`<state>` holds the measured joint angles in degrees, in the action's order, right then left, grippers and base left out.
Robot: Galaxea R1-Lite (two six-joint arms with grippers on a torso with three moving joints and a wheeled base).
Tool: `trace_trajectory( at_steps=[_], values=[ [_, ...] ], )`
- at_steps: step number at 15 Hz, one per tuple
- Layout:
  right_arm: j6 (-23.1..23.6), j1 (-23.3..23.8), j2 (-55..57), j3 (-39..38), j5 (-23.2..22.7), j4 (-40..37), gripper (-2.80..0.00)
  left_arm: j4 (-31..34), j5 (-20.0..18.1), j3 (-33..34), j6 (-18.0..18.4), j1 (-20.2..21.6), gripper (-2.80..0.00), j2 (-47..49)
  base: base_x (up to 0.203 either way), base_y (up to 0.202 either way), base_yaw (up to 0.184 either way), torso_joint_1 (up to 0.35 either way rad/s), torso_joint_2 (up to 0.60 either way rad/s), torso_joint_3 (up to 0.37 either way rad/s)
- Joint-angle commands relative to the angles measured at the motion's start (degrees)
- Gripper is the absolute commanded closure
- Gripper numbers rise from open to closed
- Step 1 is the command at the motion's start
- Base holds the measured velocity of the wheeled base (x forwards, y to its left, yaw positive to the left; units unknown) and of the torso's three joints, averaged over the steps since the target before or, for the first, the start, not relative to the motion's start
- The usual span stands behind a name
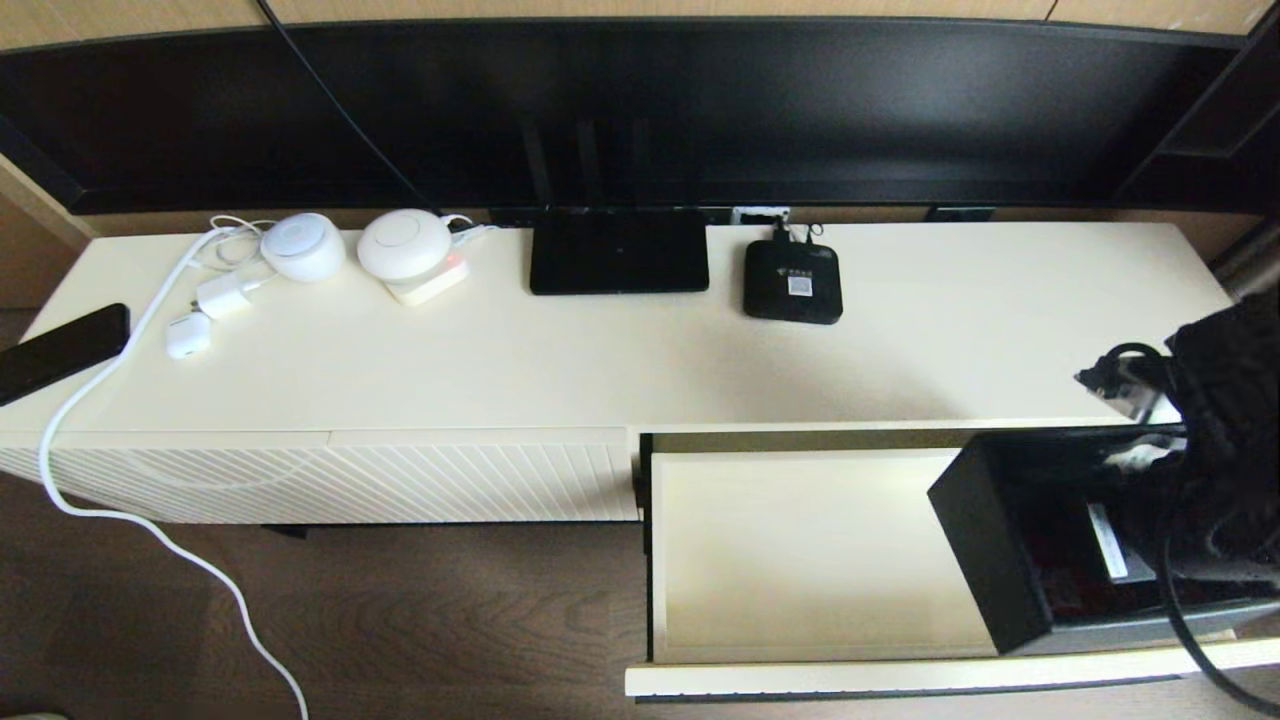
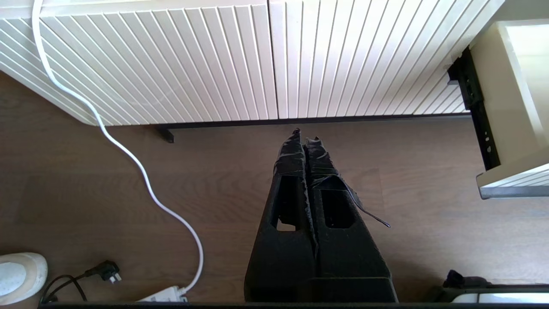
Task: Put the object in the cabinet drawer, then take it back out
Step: Put the storage box in the drawer
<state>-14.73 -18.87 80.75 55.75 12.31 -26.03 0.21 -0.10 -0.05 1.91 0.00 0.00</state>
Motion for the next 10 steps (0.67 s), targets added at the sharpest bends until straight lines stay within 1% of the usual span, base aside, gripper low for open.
trace_trajectory(
  at_steps=[1,3,6,8,10],
  values=[
    [-1.72,-0.78,1.83,-5.97,0.12,7.02,0.00,0.06,0.01,0.01,0.03,0.00,0.00,0.09,0.000,0.000,0.000,0.000,0.00,0.000],
    [-2.96,-0.83,6.41,-8.61,0.49,14.13,0.00,0.06,0.01,-0.01,0.03,0.00,0.00,0.09,0.000,0.000,0.000,0.000,0.00,0.000],
    [-3.82,-0.82,12.76,-9.53,1.56,22.39,0.00,0.02,0.01,-0.03,0.03,0.00,0.00,0.02,0.000,0.000,0.000,0.000,0.00,0.000],
    [-2.94,-0.81,15.45,-9.13,1.68,26.37,0.00,0.06,0.01,0.03,0.03,0.00,0.00,0.05,0.000,0.000,0.000,0.000,0.00,0.000],
    [-0.84,-0.81,17.44,-9.05,1.48,29.86,0.00,0.06,0.01,0.05,0.03,0.00,0.00,0.09,0.000,0.000,0.000,0.000,0.00,0.000]
  ],
)
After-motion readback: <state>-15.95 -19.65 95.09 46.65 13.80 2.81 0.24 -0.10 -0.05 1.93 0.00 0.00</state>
